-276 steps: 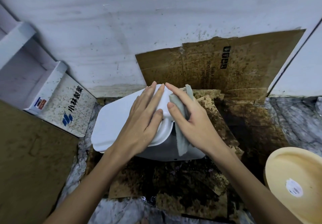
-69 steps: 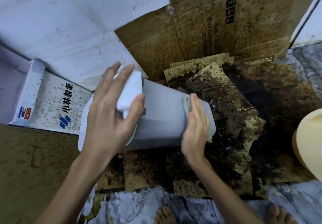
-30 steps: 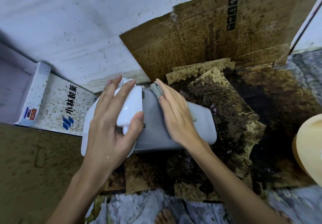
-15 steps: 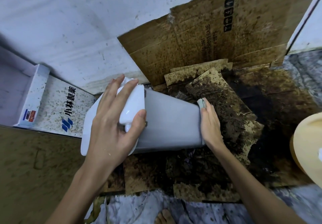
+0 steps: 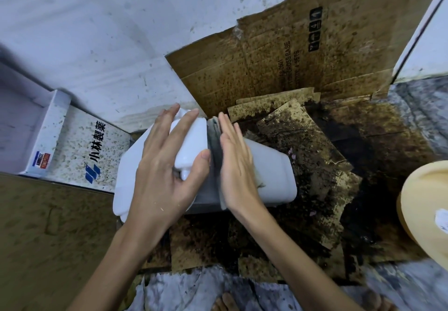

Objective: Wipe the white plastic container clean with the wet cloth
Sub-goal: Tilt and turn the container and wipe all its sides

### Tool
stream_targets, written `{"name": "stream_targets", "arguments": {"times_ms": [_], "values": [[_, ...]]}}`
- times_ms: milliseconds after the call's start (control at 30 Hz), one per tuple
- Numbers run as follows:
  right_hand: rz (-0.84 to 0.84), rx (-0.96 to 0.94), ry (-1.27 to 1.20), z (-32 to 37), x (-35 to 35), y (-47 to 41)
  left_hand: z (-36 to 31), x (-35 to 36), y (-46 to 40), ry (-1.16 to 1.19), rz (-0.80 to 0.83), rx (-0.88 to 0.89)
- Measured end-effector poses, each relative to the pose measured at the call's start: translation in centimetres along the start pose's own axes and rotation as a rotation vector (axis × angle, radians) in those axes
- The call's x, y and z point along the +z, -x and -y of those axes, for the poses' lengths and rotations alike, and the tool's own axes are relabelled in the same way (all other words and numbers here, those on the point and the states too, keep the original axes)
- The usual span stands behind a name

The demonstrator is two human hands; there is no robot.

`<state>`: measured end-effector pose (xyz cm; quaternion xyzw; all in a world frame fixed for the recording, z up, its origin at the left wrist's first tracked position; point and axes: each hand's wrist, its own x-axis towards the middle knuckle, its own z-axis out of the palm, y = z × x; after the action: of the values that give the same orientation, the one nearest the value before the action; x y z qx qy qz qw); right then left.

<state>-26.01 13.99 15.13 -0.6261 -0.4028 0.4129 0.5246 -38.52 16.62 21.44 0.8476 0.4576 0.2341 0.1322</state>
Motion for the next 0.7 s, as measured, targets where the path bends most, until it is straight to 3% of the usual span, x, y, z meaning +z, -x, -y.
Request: {"name": "stream_targets", "arguments": {"times_ms": [167, 467, 700], "values": [[-0.002, -0.014, -0.139, 1.9, -0.3, 0.9, -0.7, 0.4, 0.0, 0.022, -0.001, -0.009], [0.037, -0.091, 0.01, -0.6, -2.2, 0.5, -1.0, 0.5, -0.1, 0.048, 0.053, -0.034], [-0.114, -0.058, -0.054, -1.7, -2.7, 0.6, -2.4, 0.9, -0.2, 0.066, 0.069, -0.031]]}}
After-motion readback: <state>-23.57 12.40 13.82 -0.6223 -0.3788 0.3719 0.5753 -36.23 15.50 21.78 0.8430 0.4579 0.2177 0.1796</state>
